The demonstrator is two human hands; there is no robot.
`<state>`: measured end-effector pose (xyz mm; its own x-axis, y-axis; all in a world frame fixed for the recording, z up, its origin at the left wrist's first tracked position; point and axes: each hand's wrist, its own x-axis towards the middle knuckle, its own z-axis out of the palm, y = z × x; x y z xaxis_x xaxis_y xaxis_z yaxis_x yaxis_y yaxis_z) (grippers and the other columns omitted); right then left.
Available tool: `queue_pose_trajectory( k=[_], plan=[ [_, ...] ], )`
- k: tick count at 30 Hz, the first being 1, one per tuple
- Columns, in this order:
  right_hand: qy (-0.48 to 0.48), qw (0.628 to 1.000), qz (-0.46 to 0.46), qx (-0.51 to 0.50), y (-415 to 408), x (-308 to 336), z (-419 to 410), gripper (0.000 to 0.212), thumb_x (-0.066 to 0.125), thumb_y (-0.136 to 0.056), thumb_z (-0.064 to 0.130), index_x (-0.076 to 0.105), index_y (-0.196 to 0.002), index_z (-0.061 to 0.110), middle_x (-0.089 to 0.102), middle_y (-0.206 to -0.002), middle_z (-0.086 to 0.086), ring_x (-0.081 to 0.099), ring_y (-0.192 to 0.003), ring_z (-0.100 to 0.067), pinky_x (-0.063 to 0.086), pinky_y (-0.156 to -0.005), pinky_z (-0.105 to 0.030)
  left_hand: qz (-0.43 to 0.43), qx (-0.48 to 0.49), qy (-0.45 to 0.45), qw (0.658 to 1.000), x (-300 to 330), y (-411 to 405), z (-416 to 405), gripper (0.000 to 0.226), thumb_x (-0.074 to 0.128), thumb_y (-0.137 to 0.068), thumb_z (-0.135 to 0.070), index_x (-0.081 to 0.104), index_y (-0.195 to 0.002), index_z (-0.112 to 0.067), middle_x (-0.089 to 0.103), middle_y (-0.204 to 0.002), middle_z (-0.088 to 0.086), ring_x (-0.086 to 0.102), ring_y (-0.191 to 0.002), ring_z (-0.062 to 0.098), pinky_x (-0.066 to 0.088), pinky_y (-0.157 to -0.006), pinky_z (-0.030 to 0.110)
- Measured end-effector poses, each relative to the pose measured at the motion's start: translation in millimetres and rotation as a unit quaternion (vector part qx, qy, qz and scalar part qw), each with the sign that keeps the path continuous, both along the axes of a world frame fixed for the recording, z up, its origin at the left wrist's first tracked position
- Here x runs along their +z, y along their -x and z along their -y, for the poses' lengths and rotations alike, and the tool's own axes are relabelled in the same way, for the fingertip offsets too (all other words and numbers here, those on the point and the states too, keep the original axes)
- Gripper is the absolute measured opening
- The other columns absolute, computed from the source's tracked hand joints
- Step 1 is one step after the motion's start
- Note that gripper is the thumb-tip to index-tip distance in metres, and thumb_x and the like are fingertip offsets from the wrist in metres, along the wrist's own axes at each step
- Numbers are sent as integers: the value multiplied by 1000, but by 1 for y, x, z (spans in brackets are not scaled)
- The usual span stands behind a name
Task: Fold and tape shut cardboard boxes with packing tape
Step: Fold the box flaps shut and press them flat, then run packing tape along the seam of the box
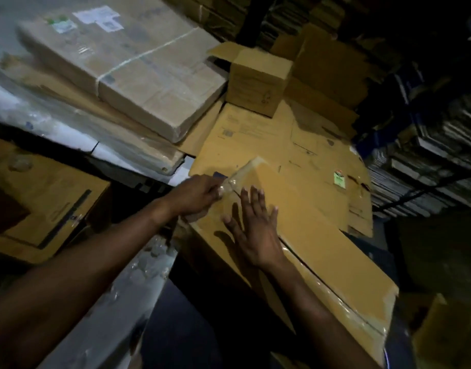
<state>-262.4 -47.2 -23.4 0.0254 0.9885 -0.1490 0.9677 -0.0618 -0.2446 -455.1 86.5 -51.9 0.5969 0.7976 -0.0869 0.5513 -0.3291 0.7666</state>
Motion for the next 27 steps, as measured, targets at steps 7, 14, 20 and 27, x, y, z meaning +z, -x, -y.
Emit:
queue_pose_trajectory(
  k=[7,14,20,27],
  plan=[
    [15,981,13,-193,-190,13,130,90,32,-91,92,23,-167,43,-6,-179,2,-13,-164,-22,4,-126,-72,-47,-45,-217,974,14,-96,104,74,51,-98,-56,51,-162,-19,51,-166,11,48,-155,31,41,-121,57],
    [76,959,-37,-272,-341,13,183,98,46,-88,91,30,-167,34,33,-172,-7,33,-158,-30,34,-123,-46,-82,36,-254,963,-8,-186,284,83,32,-108,-75,41,-169,-20,25,-180,14,4,-170,32,7,-131,69],
    [-10,970,-100,-223,-362,-14,204,78,47,-88,92,60,-140,35,76,-116,4,72,-104,-23,60,-92,-48,-67,93,-338,934,-31,-202,291,61,68,-100,-51,65,-153,-21,38,-175,7,18,-168,36,12,-127,76],
    [-39,966,-190,-173,-357,-26,239,51,69,-93,63,67,-132,30,75,-122,1,71,-109,-28,55,-83,-38,-205,178,-367,890,-6,-183,228,57,47,-111,-55,69,-145,-14,59,-160,11,40,-159,35,24,-129,63]
  ],
)
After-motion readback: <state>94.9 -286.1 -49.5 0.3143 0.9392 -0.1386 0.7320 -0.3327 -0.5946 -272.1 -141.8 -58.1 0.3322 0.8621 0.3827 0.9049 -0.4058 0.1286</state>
